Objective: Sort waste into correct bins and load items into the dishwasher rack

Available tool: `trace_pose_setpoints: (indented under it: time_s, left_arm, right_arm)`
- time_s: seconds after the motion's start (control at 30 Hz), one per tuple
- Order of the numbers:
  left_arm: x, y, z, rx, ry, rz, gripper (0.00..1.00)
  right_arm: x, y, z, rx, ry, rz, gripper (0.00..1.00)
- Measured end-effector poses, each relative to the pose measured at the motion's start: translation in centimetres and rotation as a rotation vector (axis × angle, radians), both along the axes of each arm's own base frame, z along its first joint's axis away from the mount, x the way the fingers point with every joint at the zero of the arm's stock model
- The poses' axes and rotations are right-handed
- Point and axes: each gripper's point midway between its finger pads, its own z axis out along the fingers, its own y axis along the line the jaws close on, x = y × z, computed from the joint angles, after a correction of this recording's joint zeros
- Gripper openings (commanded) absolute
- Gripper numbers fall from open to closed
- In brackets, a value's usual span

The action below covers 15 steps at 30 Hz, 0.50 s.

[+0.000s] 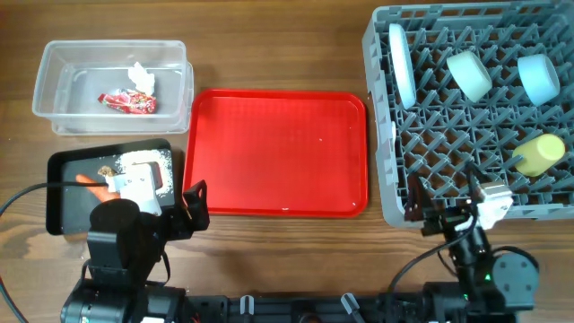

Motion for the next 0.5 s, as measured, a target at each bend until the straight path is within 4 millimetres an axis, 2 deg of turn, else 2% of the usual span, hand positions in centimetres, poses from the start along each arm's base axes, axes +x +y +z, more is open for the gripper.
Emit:
trace_pose_setpoints:
  time_s: [0.1,0.3,0.43,0.5]
  left_arm:
    - [0.0,0.0,0.0,0.000,0.001,0.000,1.00]
    - [0.0,0.0,0.0,0.000,0.001,0.000,1.00]
    - [0.0,0.0,0.0,0.000,0.001,0.000,1.00]
    - [0.0,0.0,-0.1,0.000,0.003,0.000,1.00]
  right_arm:
    - [0.9,-0.5,-0.9,0.043,-0.054,-0.036,1.00]
    - [2.4,-1.7,-4.5,0.108,-0.034,-0.121,1.00]
    - [3.0,-2.1,-7.6,0.083,0.005,-0.148,0.99]
    - [3.1,-1.9,-8.2,0.039,0.014,-0.142,1.00]
